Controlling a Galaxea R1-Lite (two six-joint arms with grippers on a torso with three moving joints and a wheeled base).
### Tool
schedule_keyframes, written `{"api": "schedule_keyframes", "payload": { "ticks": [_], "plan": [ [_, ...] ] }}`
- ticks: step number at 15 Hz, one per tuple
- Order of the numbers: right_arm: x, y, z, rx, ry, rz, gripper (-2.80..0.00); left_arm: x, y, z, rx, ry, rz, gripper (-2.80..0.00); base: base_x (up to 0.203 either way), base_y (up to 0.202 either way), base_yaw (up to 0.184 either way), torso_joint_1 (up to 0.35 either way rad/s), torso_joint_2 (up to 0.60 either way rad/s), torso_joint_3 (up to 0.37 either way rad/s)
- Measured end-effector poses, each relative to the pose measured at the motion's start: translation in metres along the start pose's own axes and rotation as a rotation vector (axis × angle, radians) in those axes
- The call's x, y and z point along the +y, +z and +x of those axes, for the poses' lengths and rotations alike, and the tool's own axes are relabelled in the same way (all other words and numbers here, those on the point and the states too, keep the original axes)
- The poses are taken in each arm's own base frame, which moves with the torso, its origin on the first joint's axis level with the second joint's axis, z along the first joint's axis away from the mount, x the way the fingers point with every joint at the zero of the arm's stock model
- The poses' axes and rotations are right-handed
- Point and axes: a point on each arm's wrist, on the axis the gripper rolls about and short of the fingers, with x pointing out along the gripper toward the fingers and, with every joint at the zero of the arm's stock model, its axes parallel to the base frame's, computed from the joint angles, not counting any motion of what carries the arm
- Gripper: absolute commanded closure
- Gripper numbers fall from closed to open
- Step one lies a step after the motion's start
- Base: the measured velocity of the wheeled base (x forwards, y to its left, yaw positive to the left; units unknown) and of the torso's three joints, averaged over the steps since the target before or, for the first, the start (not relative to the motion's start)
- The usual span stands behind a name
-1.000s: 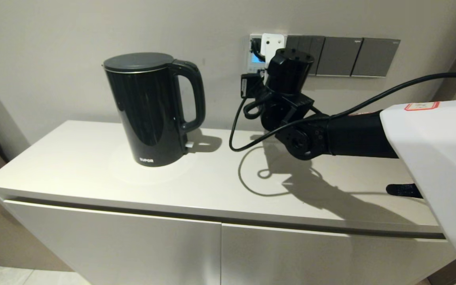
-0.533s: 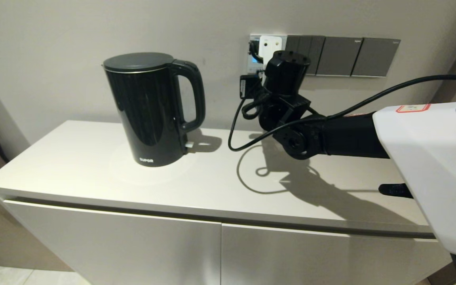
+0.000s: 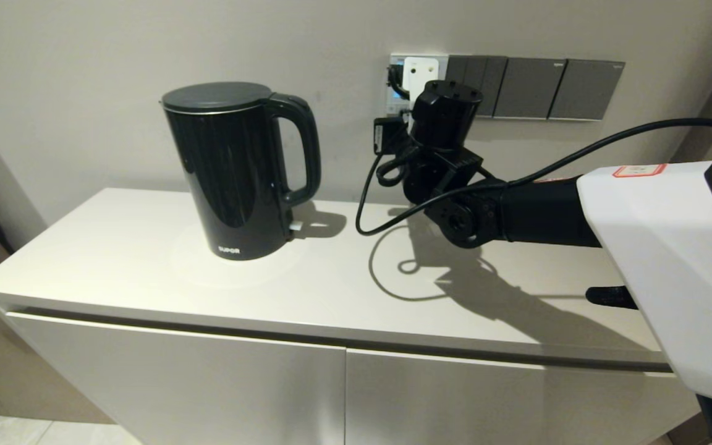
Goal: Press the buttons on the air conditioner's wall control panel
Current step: Press the temperature increase button
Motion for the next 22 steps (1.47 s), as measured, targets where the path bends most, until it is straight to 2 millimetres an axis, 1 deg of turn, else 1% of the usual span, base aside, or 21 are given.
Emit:
{"api": "schedule_keyframes", "payload": {
  "ticks": [8,15,22],
  "plan": [
    [-0.001,0.000,0.000,0.000,-0.004,0.000,0.00,0.000,0.000,0.000,0.000,-0.001,0.000,0.00,0.000,0.000,0.000,0.000,0.00,0.000],
    [0.006,0.005,-0.011,0.006,0.019,0.005,0.00,0.000,0.000,0.000,0.000,0.000,0.000,0.00,0.000,0.000,0.000,0.000,0.00,0.000],
    [0.004,0.006,-0.010,0.006,0.015,0.003,0.00,0.000,0.000,0.000,0.000,0.000,0.000,0.00,0.000,0.000,0.000,0.000,0.00,0.000]
  ]
}}
